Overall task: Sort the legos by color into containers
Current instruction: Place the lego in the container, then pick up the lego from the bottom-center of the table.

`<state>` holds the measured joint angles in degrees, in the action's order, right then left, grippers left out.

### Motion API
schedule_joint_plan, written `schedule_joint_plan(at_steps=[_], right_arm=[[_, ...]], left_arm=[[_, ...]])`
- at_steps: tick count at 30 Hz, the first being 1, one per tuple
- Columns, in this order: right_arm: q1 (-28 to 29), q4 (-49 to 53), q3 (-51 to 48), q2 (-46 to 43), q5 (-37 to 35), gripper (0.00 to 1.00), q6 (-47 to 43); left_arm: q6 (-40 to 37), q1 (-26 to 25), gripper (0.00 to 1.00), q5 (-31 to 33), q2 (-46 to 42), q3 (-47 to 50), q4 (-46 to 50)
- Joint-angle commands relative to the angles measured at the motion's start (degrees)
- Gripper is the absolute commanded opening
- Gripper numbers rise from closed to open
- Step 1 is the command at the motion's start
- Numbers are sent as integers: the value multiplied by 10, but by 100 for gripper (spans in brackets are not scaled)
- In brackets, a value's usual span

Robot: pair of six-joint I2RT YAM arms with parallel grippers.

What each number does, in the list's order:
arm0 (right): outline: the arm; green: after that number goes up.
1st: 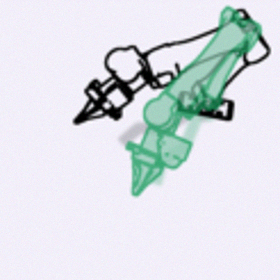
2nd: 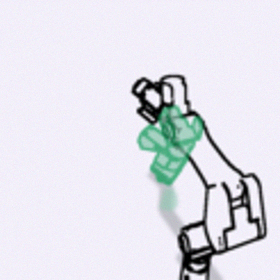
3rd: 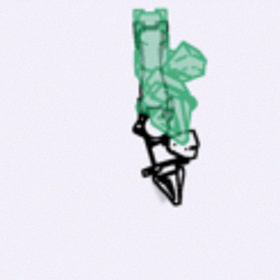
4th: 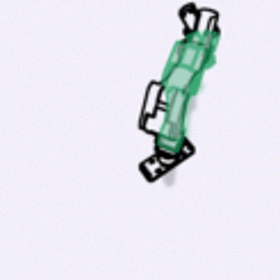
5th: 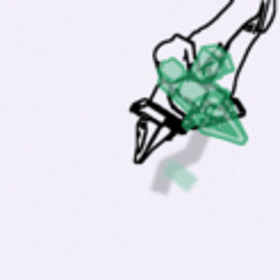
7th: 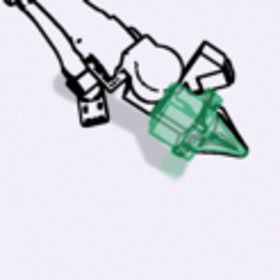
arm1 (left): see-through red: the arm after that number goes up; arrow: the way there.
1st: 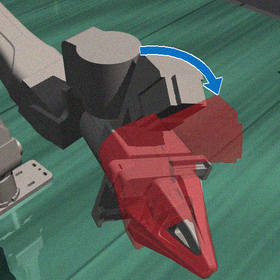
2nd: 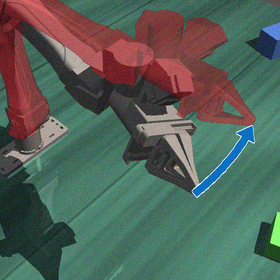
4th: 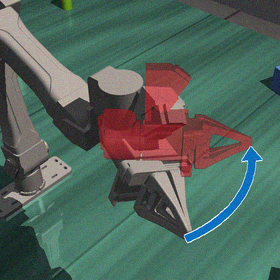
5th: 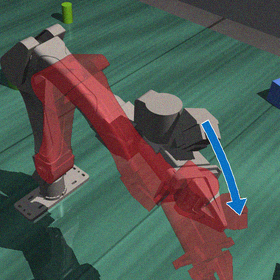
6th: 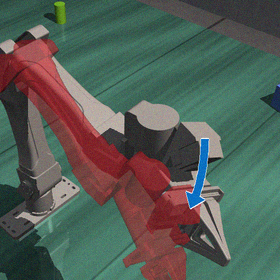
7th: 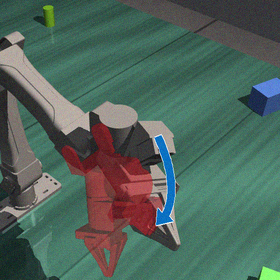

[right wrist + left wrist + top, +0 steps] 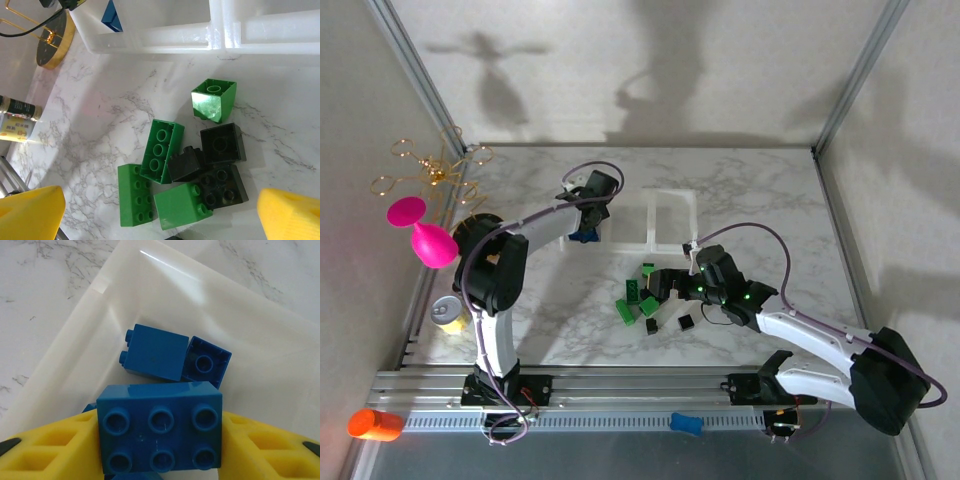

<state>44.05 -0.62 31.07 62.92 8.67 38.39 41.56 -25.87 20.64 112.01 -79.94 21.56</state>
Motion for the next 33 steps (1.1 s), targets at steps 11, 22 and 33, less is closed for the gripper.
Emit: schedule_joint_plan(at_steps=[11,22,33], right_arm=[[12,37,46,1,-18,99,-48],[94,126,122,81,-63,93,-74],[195,188,176,167,-121,75,-61]], left_arm=[[-5,3,59,-32,-64,5,4],[24,-35,62,-26,-252,155,7],[72,-96,77,-32,-452,326,35]])
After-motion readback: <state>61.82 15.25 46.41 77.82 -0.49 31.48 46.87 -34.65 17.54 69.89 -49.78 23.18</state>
